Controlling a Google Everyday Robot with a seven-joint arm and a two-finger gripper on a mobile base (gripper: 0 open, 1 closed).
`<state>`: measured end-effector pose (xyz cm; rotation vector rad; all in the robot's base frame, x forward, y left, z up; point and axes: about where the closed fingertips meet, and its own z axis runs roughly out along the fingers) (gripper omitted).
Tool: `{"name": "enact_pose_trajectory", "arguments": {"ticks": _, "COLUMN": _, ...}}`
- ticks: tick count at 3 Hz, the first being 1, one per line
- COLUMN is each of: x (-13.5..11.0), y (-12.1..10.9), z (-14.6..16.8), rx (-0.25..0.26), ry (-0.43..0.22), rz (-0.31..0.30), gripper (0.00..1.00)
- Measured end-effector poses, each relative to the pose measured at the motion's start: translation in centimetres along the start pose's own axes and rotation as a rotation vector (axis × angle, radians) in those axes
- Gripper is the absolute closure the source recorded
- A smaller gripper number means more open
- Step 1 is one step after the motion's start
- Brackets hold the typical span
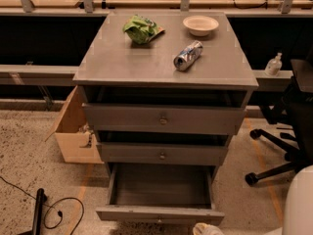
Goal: Close bottom drawer
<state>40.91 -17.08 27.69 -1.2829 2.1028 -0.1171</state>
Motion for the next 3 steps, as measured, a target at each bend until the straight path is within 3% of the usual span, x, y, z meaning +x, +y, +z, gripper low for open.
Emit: {"name": "enact_pose_trajectory", "arguments": {"ticks": 3, "x": -0.36, "y": -0.61, "z": -0.21, "rx": 0.009, "ry": -0.004, "rz": -0.006, "gripper": 0.36}}
